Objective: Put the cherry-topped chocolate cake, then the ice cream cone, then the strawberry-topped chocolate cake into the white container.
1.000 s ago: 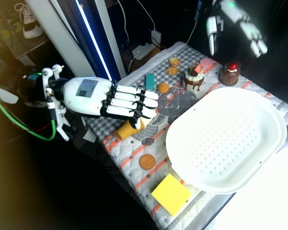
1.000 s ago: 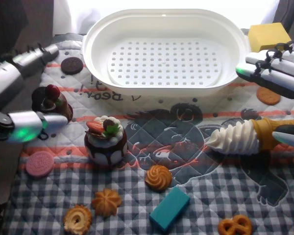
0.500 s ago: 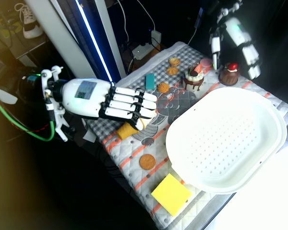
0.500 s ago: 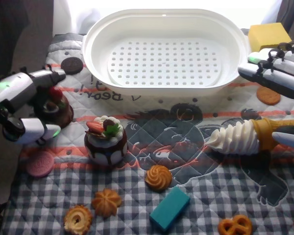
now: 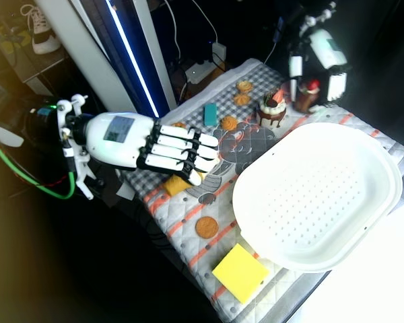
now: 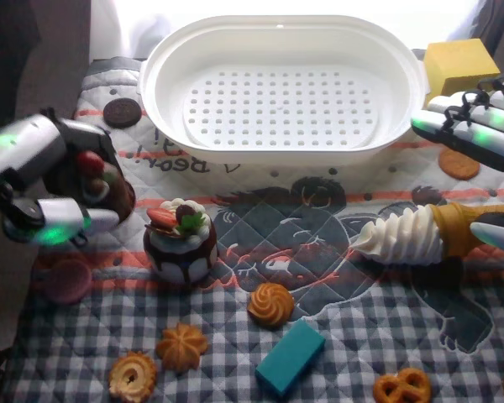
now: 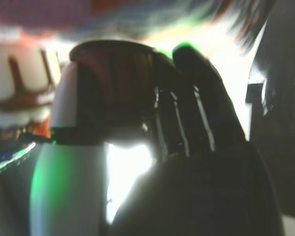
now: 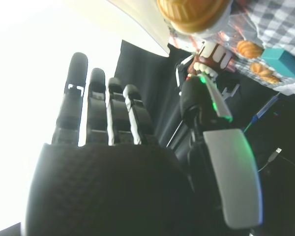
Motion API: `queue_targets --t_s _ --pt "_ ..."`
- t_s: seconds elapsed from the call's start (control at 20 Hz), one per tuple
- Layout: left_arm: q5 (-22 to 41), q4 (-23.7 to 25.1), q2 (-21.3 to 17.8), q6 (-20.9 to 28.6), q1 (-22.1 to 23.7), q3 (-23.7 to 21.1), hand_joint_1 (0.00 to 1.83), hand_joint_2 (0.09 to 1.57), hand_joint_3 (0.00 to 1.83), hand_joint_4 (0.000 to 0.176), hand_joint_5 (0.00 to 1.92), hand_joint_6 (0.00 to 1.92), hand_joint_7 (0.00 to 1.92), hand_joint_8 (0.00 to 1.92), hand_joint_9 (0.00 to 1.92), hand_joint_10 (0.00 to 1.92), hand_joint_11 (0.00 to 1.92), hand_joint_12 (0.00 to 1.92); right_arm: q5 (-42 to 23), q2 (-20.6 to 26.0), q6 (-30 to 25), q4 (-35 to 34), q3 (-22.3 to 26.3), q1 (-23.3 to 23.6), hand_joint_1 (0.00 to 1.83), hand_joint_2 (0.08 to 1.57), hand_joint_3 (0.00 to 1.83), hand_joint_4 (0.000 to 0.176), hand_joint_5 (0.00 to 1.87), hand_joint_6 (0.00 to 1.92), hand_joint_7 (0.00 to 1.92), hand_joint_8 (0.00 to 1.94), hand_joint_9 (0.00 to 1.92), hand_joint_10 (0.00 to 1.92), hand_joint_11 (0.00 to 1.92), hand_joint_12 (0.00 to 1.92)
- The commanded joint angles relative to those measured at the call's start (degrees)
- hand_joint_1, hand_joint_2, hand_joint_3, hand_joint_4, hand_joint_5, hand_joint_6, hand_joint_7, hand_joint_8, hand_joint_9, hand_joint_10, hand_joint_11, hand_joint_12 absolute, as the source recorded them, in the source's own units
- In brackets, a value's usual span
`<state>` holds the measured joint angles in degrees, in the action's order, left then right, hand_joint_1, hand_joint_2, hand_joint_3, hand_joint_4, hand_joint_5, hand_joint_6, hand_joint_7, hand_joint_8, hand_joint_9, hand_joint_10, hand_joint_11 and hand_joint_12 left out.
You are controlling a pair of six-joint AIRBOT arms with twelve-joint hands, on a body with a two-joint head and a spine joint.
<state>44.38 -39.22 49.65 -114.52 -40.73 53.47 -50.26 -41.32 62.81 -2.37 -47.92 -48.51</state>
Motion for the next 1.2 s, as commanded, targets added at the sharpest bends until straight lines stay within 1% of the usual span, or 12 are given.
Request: queue_targets --t_s 0.0,0.15,0.25,0.5,0.65,0.7,0.75,0.8,1.0,1.05,1.1,1.15 --pt "10.02 2.40 -1.03 0.15 1.00 -0.31 1.33 1.22 0.00 0.000 0.71 1.42 0.77 1.32 0.75 1.41 0.54 1.59 -7.30 0.18 -0.20 -0.45 0.17 0.26 0.45 1.37 0.00 0.000 0.00 0.00 0.03 0.01 0.00 0.27 0.00 1.06" --pt "11.14 4.78 -1.85 0.15 4.10 -0.95 1.34 1.21 0.00 0.000 0.74 1.43 0.77 1.29 0.73 1.38 0.53 1.56 -7.50 0.18 -0.22 -0.79 0.36 0.09 0.43 1.36 0.00 0.000 0.00 0.00 0.05 0.01 0.00 0.39 0.00 1.21" --pt "9.28 5.27 -1.20 0.15 6.85 0.25 1.35 1.20 0.00 0.000 0.74 1.43 0.80 1.24 0.79 1.31 0.57 1.48 -7.63 0.18 -0.22 -0.88 0.44 0.00 0.43 1.36 0.00 0.000 0.00 0.00 0.04 0.00 0.00 0.37 0.00 1.14" --pt "-8.69 5.39 7.20 0.15 21.14 11.43 1.35 1.19 0.00 0.000 0.86 1.23 0.79 1.26 0.73 1.39 0.53 1.58 -7.76 -0.21 -0.22 -1.01 0.40 -0.34 0.42 1.34 0.00 0.000 0.00 0.00 0.02 0.00 0.00 0.34 0.00 1.27" --pt "-12.86 2.85 10.83 -0.67 23.61 15.88 1.34 1.18 0.00 0.000 0.88 1.21 0.81 1.24 0.74 1.39 0.51 1.66 -7.76 -0.51 -0.22 -1.01 0.24 -0.34 0.42 1.36 0.00 0.000 0.00 0.00 0.03 0.01 0.00 0.37 0.00 1.33" --pt "-14.58 0.61 12.43 -2.75 24.33 17.70 1.22 1.18 0.00 0.000 0.90 1.20 0.80 1.24 0.64 1.29 0.43 1.70 -7.75 -0.65 -0.22 -1.01 0.18 -0.34 0.45 1.36 0.00 0.000 0.00 0.00 0.05 0.01 0.00 0.41 0.00 1.35" --pt "-16.13 -2.99 14.50 -7.22 25.00 19.60 1.19 1.20 0.01 0.000 0.87 1.25 0.76 1.30 0.59 1.32 0.40 1.77 -7.74 -0.77 -0.22 -1.00 0.17 -0.34 0.48 1.35 0.00 0.021 0.00 0.00 0.05 0.01 0.00 0.38 0.00 1.31" --pt "-17.19 -5.91 16.02 -11.23 25.39 21.10 1.18 1.21 0.00 0.000 0.87 1.24 0.73 1.37 0.57 1.40 0.43 1.80 -7.74 -0.89 -0.22 -1.00 0.13 -0.34 0.50 1.36 0.00 0.002 0.00 0.00 0.04 0.00 0.00 0.38 0.00 1.32" --pt "-20.57 -12.47 20.80 -16.67 25.56 26.33 1.18 1.22 0.00 0.000 0.85 1.27 0.71 1.34 0.51 1.25 0.30 1.77 -7.71 -1.40 -0.72 -0.99 -0.23 -0.37 0.45 1.34 0.00 0.000 0.00 0.00 0.01 0.00 0.00 0.25 0.00 1.17" --pt "-20.89 -14.88 21.66 -20.07 25.56 27.04 1.16 1.25 0.01 0.000 0.64 1.39 0.79 1.41 0.53 1.30 0.32 1.82 -7.72 -1.43 -0.75 -0.97 -0.24 -0.39 0.48 1.34 0.00 0.000 0.00 0.00 0.00 0.00 0.00 0.14 0.00 1.07" --pt "-20.89 -15.43 21.83 -21.05 25.56 27.12 1.16 1.25 0.01 0.000 0.64 1.39 0.79 1.41 0.53 1.30 0.32 1.82 -7.72 -1.46 -0.75 -0.96 -0.25 -0.39 0.48 1.34 0.00 0.000 0.00 0.00 0.00 0.00 0.00 0.14 0.00 1.07" --pt "-20.76 -15.98 21.99 -22.86 25.46 26.99 1.27 1.23 0.00 0.000 0.48 1.09 0.74 1.40 0.46 1.30 0.27 1.82 -7.74 -1.49 -0.77 -0.96 -0.25 -0.39 0.49 1.34 0.00 0.000 0.00 0.00 0.00 0.00 0.00 0.11 0.00 1.03"
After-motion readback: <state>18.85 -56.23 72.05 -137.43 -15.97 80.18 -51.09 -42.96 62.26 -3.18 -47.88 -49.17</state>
